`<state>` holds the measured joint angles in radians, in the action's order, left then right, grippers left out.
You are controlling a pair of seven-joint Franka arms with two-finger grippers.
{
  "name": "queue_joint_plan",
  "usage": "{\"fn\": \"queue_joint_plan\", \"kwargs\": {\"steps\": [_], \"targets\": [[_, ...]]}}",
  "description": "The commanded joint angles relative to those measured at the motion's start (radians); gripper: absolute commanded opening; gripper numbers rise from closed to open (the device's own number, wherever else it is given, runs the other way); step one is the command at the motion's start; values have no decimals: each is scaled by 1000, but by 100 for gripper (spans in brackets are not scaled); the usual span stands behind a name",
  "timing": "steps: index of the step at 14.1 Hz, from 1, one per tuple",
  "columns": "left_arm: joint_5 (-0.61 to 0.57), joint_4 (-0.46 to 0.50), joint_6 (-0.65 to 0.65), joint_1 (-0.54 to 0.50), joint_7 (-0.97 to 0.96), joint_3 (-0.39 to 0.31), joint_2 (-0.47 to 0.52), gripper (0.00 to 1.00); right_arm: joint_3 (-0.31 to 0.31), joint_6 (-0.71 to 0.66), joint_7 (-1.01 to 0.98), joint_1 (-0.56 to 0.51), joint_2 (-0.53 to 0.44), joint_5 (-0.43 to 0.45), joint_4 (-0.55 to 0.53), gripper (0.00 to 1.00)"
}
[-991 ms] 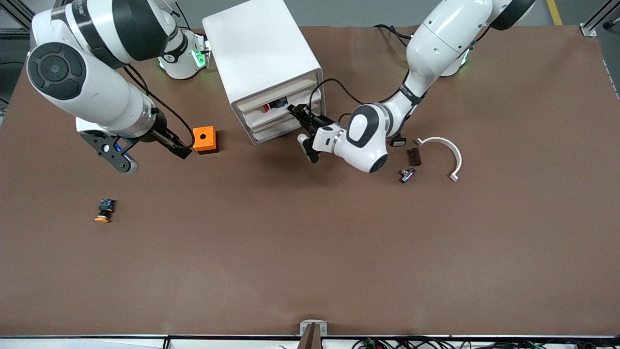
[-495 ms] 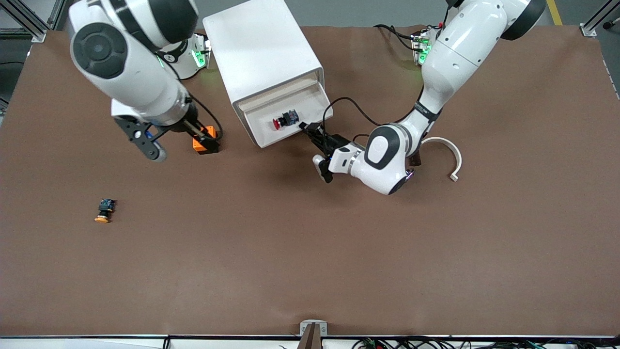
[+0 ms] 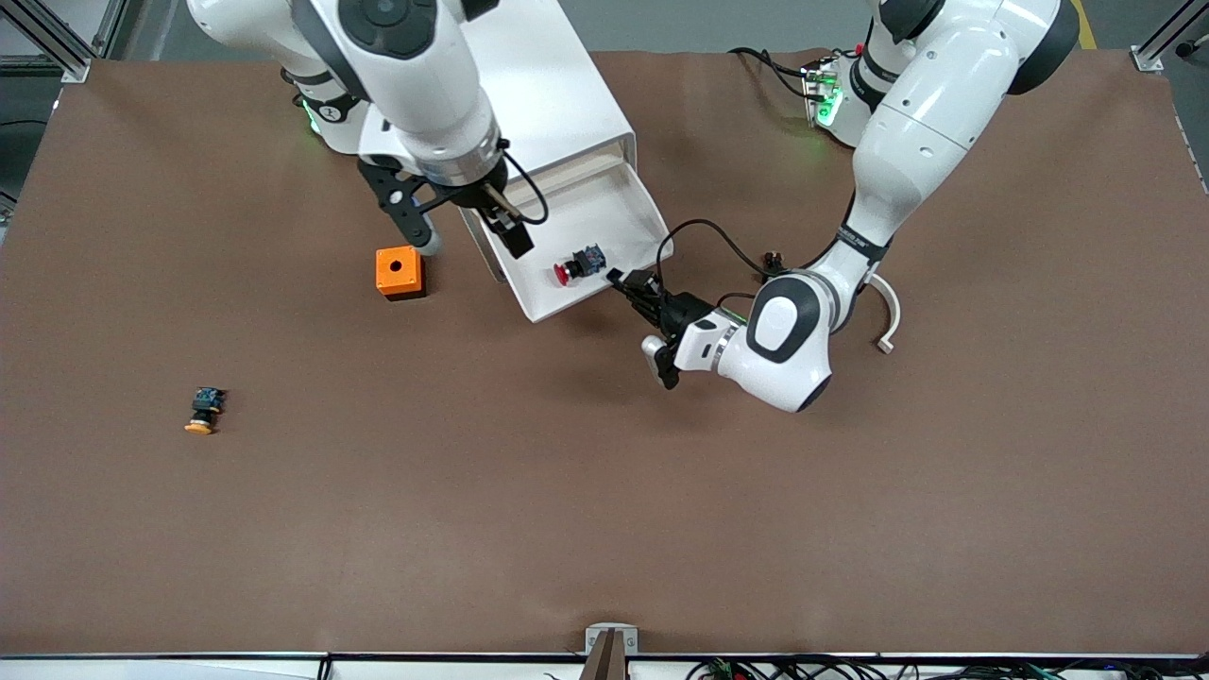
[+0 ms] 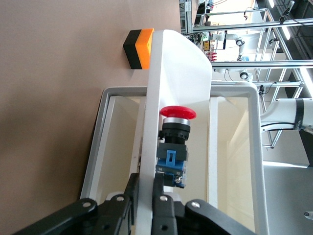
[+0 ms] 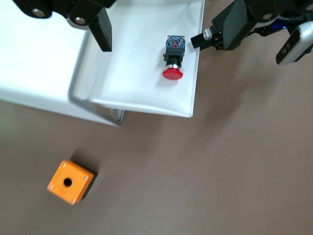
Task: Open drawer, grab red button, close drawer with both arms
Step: 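Grasp the red button in the drawer with the right gripper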
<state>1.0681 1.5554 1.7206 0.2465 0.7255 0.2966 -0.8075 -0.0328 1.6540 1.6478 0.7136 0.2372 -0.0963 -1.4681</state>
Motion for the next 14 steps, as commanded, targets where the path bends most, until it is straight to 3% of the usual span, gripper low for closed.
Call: {"fn": "queue_joint_plan", "kwargs": {"steps": [1, 2, 3, 4, 10, 14], "targets": [[-28, -32, -82, -50, -44, 6, 2, 11, -10, 76, 122, 50, 66, -10, -3, 100], [-30, -29, -82, -50, -49, 6, 7, 31, -10, 111, 177, 78, 95, -10, -3, 100], [-34, -28, -82, -50, -61, 4, 10, 70, -10, 136, 214, 96, 118, -10, -3, 100], [-55, -31, -84, -53, -81, 6, 14, 100, -10, 147, 225, 109, 134, -10, -11, 100], [-242, -106, -90, -119, -198, 6, 28, 100, -10, 272, 208, 115, 139, -5, -167, 100], [-374, -153, -90, -168, -207, -1, 30, 100, -10, 294, 208, 115, 157, 3, -186, 100]]}}
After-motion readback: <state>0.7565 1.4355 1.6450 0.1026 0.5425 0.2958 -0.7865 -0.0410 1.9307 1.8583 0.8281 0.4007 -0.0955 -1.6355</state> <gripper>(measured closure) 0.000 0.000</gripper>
